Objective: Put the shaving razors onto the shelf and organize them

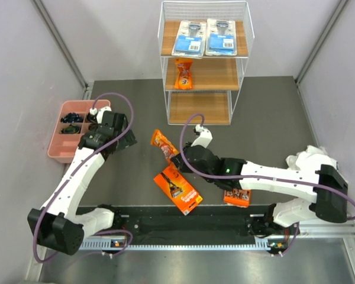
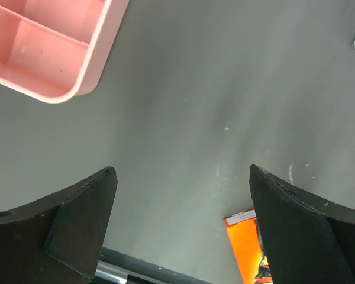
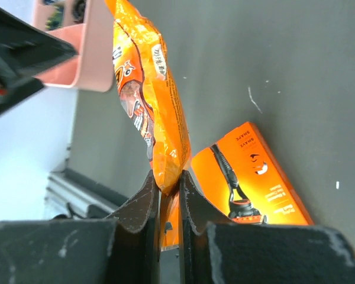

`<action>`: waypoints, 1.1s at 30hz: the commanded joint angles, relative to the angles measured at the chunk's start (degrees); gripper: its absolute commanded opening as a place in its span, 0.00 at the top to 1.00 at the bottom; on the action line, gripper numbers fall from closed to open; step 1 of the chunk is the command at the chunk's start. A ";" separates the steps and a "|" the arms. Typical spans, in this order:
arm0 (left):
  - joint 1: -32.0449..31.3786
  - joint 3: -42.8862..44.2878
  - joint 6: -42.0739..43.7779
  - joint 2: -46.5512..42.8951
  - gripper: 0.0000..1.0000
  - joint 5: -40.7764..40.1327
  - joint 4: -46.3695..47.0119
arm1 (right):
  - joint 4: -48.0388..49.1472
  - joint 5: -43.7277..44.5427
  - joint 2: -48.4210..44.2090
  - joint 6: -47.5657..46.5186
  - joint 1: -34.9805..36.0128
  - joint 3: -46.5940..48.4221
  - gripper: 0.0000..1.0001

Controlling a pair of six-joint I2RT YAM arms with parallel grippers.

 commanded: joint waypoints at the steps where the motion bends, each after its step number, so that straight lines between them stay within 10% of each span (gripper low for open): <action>1: 0.02 -1.68 1.58 1.14 0.02 0.93 1.11 | 10.07 -5.46 -5.92 1.71 -2.83 -4.28 1.00; 33: 0.02 -8.36 1.41 1.14 0.03 4.88 4.09 | 27.22 -16.89 -27.28 17.55 -26.29 -22.67 1.00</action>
